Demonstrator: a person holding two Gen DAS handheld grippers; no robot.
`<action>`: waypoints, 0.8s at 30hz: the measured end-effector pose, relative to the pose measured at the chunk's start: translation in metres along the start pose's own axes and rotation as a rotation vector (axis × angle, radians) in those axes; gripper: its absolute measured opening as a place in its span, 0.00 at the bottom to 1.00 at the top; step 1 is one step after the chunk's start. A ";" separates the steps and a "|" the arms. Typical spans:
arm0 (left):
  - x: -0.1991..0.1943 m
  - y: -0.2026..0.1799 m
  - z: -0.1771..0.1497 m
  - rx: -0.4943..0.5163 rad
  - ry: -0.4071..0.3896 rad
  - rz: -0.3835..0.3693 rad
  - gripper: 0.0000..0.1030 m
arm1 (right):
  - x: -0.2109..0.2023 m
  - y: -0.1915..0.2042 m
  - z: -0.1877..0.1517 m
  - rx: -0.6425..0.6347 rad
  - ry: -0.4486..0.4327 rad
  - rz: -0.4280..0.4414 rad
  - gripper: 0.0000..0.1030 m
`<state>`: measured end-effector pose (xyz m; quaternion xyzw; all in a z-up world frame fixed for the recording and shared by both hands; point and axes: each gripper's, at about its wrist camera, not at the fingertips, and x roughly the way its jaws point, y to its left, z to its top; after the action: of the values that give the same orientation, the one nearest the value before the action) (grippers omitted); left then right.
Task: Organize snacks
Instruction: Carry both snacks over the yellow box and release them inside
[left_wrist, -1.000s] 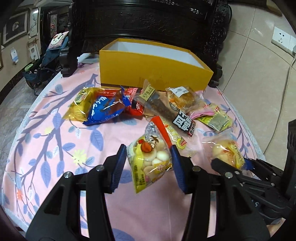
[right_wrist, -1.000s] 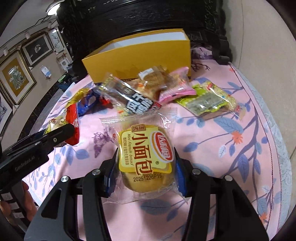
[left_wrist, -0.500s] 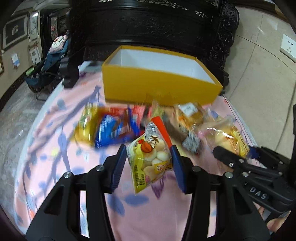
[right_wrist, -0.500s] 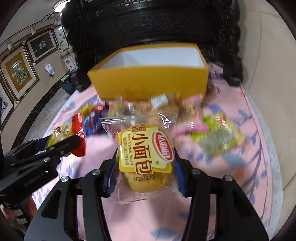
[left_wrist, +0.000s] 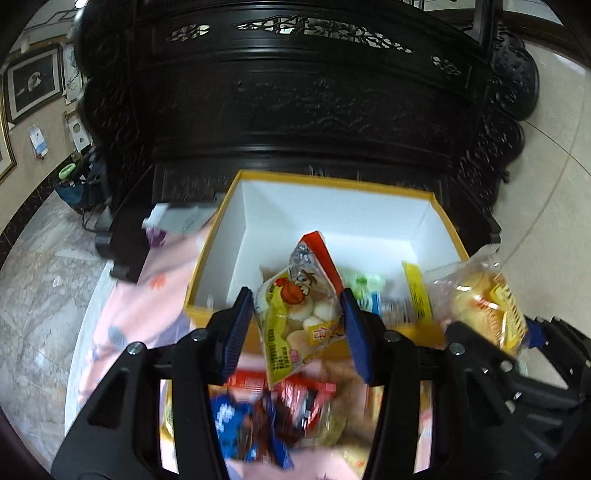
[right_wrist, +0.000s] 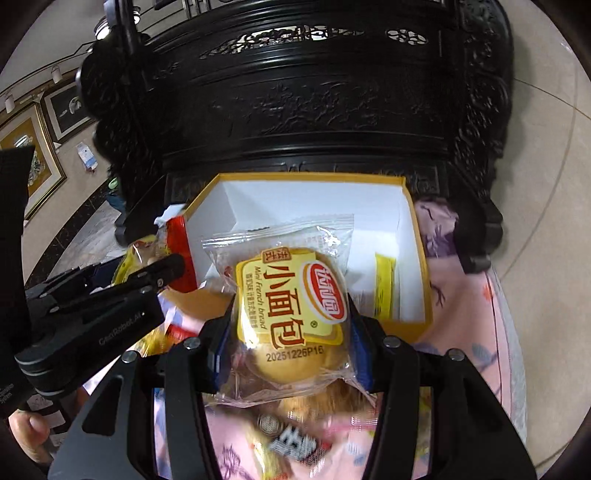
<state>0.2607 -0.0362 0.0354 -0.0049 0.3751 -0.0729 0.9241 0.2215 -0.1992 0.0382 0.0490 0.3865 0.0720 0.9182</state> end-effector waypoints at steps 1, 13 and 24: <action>0.005 -0.001 0.007 0.002 0.001 0.003 0.48 | 0.005 -0.001 0.005 0.003 0.002 -0.001 0.51; 0.070 0.000 0.050 -0.011 0.034 0.047 0.84 | 0.060 -0.030 0.049 0.101 0.018 -0.048 0.69; 0.071 0.009 0.048 -0.040 0.036 0.036 0.88 | 0.049 -0.036 0.044 0.113 0.029 -0.018 0.69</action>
<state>0.3456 -0.0391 0.0203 -0.0155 0.3929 -0.0489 0.9181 0.2901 -0.2274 0.0291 0.0960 0.4036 0.0425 0.9089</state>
